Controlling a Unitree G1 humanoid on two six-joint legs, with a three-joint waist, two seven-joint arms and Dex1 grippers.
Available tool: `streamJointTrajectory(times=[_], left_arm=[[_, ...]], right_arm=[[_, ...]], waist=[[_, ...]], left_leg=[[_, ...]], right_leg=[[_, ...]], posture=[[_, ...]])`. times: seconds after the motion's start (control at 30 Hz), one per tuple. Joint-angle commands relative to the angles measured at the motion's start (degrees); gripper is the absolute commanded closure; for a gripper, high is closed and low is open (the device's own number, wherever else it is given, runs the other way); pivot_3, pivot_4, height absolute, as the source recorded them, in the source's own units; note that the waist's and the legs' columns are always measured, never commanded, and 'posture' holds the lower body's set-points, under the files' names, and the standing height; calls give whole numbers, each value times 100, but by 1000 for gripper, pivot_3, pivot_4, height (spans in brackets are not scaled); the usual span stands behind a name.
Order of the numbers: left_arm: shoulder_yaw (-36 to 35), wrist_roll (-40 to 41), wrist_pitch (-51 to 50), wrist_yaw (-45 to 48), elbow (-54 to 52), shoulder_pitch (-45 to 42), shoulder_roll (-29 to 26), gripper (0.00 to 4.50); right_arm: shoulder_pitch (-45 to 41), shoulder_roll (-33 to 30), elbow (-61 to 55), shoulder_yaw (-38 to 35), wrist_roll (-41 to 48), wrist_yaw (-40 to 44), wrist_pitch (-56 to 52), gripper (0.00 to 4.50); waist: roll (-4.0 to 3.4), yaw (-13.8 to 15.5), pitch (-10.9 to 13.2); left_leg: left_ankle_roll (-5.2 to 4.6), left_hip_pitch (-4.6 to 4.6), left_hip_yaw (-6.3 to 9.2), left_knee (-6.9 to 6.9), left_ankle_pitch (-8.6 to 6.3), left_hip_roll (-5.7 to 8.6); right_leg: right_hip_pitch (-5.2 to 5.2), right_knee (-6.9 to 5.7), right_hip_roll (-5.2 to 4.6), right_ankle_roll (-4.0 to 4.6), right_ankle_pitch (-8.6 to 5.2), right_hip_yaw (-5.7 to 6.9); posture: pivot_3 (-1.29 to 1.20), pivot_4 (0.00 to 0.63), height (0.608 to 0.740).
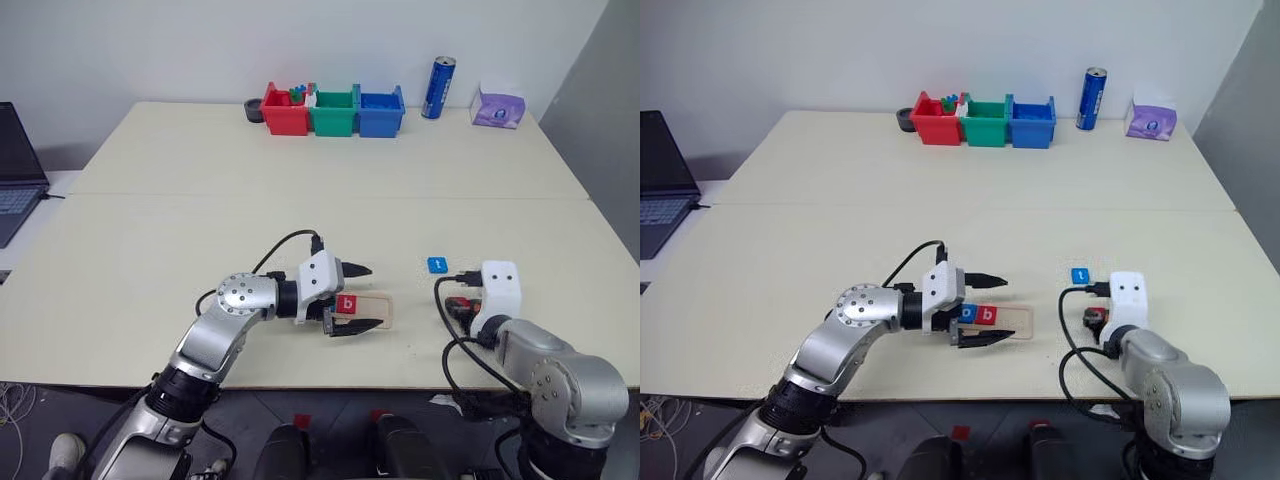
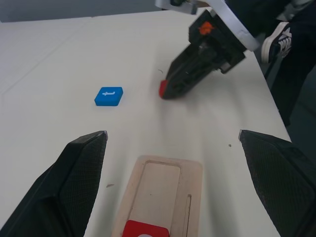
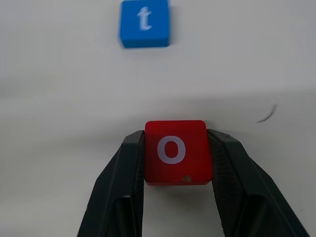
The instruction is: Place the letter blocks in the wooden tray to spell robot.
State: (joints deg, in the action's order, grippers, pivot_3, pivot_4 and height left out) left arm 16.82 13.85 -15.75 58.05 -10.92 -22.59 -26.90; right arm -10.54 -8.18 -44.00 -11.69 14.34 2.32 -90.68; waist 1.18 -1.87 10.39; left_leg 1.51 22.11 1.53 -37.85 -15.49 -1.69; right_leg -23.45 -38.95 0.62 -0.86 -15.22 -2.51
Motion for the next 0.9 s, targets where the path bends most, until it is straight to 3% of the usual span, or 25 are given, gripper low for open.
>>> streamJointTrajectory(times=[0.03, 0.23, 0.47, 0.53, 0.67, 0.77, 0.9], left_arm=[[-75, 93, 10, -51, -273, 50, 10, 0], [-71, 83, -34, -93, -282, 30, 57, 0], [-83, 85, -8, -119, -224, -12, 56, 0], [-88, 88, -4, -117, -207, -16, 54, 0], [-111, 115, 0, -78, -176, -27, 32, 0], [-130, 139, 31, -26, -111, -56, 7, 0], [-116, 125, 81, 20, -27, -105, 3, 0]], right_arm=[[47, 155, -122, 95, 227, 113, -182, 3043], [-54, 233, -119, 190, 322, 118, -182, 3043], [-281, 77, -266, 105, 536, 265, -182, 487], [-333, -85, -348, 124, 599, 309, -182, 35], [-644, -621, -454, -27, 739, 534, -182, 35], [-923, -1513, -258, -127, 961, 1211, 182, 35], [-773, -2112, 247, -386, 1474, 2310, 1167, 35]], waist=[[0, -1, 0], [0, -16, 0], [1, -12, 1], [1, -9, 1], [1, -6, 2], [0, -3, 6], [3, 1, 8]], left_leg=[[0, 0, 0, 0, 0, 0], [0, -2, 0, 3, 0, -3], [0, 2, 0, 3, 0, -2], [0, 4, 0, 2, 0, -2], [0, 8, -2, 2, 0, 0], [-1, 13, -4, 1, 0, 2], [-2, 18, 1, 4, -1, 1]], right_leg=[[0, 0, 0, 0, 0, 0], [-1, 0, 3, 0, 0, 0], [-5, 0, 4, 0, 0, 0], [-5, 2, 3, 0, 0, 1], [-8, 4, 2, -1, 0, 0], [-11, 4, 1, -1, 0, 5], [-10, 13, 3, -1, -1, 8]], posture=[[0, 150, 740], [0, 150, 740], [0, 150, 740], [0, 150, 740], [0, 150, 740], [0, 150, 740], [0, 150, 740]])
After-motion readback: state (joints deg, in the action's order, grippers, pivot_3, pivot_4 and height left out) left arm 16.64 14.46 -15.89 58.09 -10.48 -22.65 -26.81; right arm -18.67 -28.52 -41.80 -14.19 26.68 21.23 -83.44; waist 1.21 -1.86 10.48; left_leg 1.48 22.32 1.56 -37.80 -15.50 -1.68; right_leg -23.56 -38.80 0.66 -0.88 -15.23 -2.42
